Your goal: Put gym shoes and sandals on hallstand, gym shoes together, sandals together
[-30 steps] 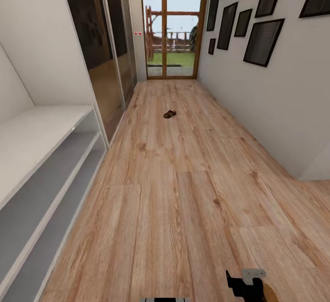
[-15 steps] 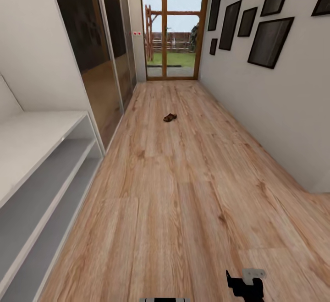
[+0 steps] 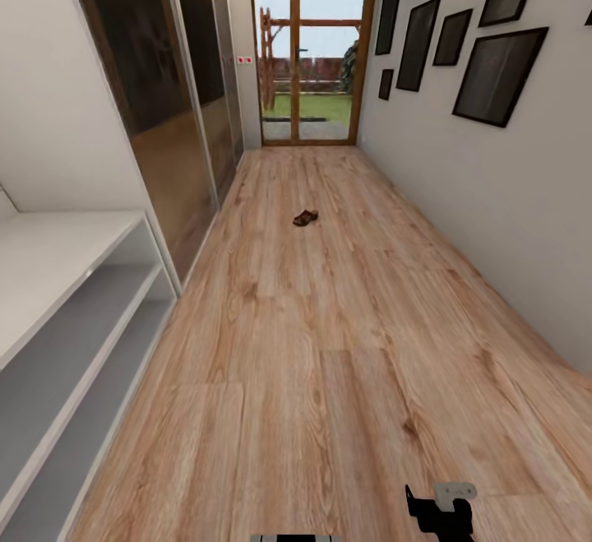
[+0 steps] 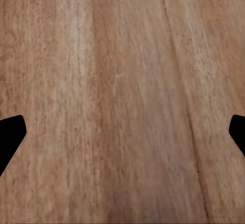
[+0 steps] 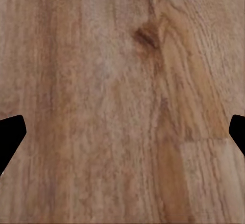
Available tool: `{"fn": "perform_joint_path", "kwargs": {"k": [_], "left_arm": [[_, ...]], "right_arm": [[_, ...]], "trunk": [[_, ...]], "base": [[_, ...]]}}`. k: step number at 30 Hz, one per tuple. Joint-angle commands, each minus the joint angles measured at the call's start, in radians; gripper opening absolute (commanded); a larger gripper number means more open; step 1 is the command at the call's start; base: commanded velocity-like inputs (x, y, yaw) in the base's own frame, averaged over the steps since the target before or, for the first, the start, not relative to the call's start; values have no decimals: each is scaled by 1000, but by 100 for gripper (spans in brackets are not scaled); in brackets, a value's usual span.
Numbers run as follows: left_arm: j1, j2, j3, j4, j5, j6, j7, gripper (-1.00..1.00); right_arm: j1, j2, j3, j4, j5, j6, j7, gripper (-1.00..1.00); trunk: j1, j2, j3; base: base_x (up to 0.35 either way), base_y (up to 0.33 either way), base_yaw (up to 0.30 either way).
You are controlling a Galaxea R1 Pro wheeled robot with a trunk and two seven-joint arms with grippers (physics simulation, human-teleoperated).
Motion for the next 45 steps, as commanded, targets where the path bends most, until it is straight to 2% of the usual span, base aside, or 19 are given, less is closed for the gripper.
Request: {"fn": "perform_joint_path", "kwargs": {"k": [1,45], "left_arm": [[-1,-1,8,1,-2,-1,-10,100],[-1,-1,8,1,-2,-1,-10,100]], "right_arm": [[-1,0,-6,1,7,-3,-2,100],[-1,-1,-6,1,7,-3,-4,100]], "trunk": [[0,0,-1],[0,0,-1]], "base": [[339,0,0],[339,0,0]]}}
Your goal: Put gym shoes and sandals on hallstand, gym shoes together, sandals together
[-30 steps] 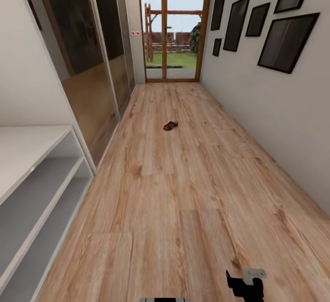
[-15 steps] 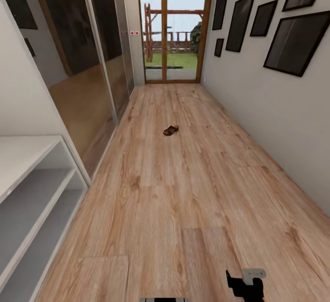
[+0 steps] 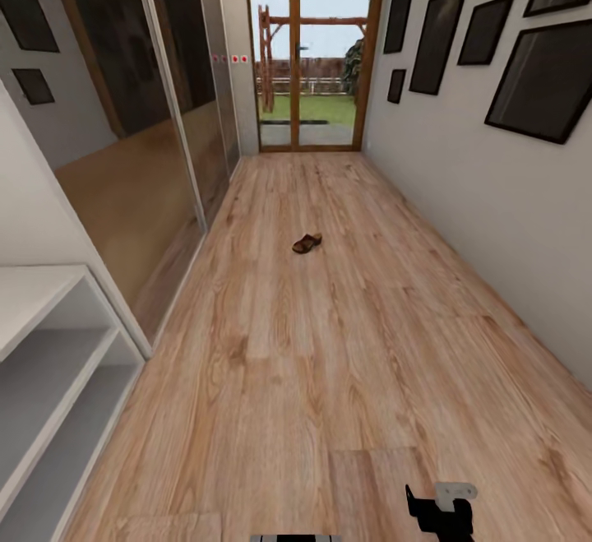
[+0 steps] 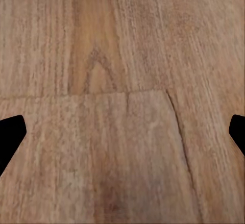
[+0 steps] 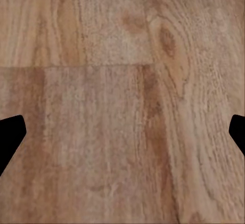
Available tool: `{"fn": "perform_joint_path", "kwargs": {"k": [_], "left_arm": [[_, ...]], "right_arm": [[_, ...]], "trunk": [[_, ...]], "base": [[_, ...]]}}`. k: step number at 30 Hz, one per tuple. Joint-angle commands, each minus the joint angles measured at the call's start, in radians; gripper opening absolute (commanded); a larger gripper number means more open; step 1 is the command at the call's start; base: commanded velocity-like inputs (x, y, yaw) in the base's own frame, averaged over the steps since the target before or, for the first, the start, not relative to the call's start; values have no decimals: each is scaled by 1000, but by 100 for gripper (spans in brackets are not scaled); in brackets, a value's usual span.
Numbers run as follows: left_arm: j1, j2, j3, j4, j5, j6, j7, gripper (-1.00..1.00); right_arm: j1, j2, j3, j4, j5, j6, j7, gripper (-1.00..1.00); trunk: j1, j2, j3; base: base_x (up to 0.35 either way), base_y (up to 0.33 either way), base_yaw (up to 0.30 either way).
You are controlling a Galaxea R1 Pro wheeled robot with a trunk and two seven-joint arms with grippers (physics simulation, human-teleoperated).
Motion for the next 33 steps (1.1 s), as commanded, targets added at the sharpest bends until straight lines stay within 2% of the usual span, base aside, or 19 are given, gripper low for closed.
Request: {"fn": "perform_joint_path", "kwargs": {"k": [1,33], "left_arm": [[-1,-1,8,1,-2,-1,-10,100],[-1,-1,8,1,-3,-1,-10,100]], "right_arm": [[-1,0,-6,1,7,-3,-3,100],[-1,0,-6,1,6,-3,-1,100]], "trunk": [[0,0,-1],[0,0,-1]], "base": [[339,0,0],[339,0,0]]}}
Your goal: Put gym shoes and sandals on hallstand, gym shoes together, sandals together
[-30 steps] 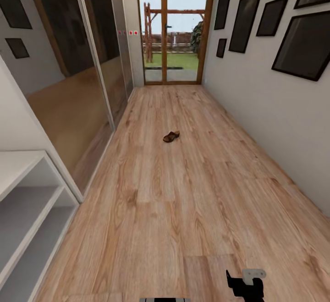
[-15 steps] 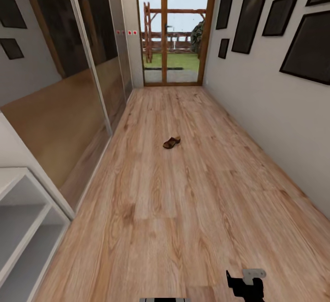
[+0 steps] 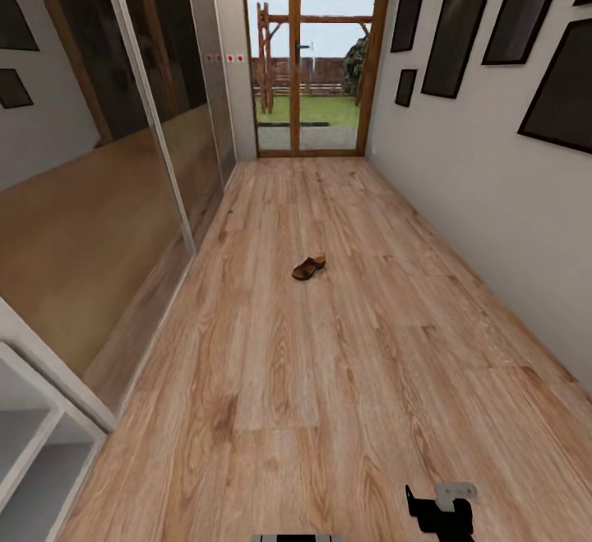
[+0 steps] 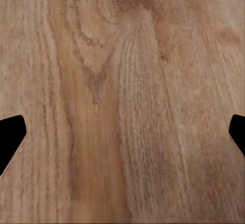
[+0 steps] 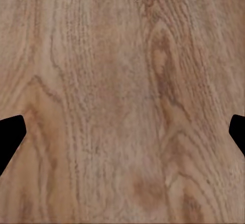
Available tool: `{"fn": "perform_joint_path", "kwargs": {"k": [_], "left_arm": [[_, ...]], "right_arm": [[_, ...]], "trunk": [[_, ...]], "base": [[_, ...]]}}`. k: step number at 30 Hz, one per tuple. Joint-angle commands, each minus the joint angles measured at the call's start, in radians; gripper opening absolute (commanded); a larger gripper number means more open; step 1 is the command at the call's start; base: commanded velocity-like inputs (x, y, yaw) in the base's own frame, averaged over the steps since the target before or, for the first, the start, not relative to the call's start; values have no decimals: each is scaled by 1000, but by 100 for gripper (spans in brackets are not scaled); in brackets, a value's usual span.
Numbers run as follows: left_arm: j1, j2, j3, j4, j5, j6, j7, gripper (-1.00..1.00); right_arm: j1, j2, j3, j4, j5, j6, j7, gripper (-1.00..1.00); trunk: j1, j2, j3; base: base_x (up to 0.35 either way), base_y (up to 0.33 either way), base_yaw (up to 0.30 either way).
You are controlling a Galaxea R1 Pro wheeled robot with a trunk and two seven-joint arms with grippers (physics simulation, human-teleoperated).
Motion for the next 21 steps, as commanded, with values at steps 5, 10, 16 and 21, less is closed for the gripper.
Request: {"fn": "perform_joint_path", "kwargs": {"k": [5,10,16,21], "left_arm": [[-1,-1,8,1,-2,-1,-10,100],[-1,-1,8,1,-2,-1,-10,100],[0,-1,8,1,-2,-1,-10,100],[-1,-1,8,1,-2,-1,-10,100]], "right_arm": [[-1,0,-6,1,7,-3,-2,100],[-1,0,-6,1,6,-3,-2,100],[-1,0,-6,1,7,-3,-2,100],[-1,0,-6,1,7,-3,-2,100]], "trunk": [[0,0,-1],[0,0,-1],[0,0,-1],[0,0,-1]], "base": [[338,-42,0],[330,-98,0],[318,-117,0],[313,-123,0]]}}
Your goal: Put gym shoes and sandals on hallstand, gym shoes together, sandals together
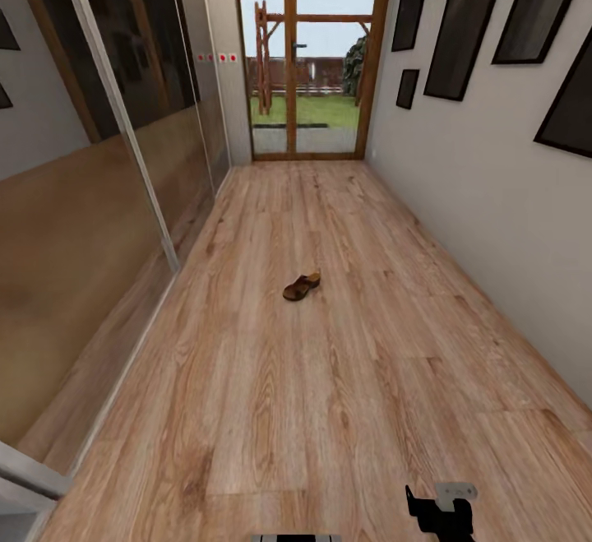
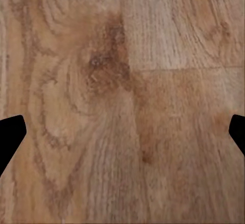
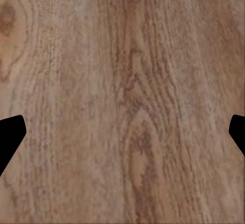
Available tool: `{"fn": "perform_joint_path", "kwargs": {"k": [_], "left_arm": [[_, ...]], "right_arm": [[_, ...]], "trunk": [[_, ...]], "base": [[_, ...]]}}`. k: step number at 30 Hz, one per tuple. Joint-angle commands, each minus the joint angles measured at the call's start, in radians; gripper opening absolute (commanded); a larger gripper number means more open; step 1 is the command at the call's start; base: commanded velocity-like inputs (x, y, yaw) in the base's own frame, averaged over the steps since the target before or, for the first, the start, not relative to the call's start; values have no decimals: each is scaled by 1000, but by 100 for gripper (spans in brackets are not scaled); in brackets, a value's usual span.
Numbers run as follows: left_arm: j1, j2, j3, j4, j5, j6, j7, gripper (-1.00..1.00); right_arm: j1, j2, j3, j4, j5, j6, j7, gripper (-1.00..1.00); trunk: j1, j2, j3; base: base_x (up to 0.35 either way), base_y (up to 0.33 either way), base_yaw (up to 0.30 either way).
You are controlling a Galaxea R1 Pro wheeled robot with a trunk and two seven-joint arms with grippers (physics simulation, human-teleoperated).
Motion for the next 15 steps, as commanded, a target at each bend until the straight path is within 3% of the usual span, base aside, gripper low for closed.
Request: {"fn": "perform_joint_path", "kwargs": {"k": [1,15], "left_arm": [[-1,-1,8,0,-2,-1,-10,100],[0,-1,8,0,-2,-1,-10,100]], "right_arm": [[-1,0,-6,1,6,-3,-2,100],[-1,1,-6,1,6,-3,-2,100]], "trunk": [[0,0,-1],[0,0,-1]], "base": [[312,-124,0],[306,-129,0]]}}
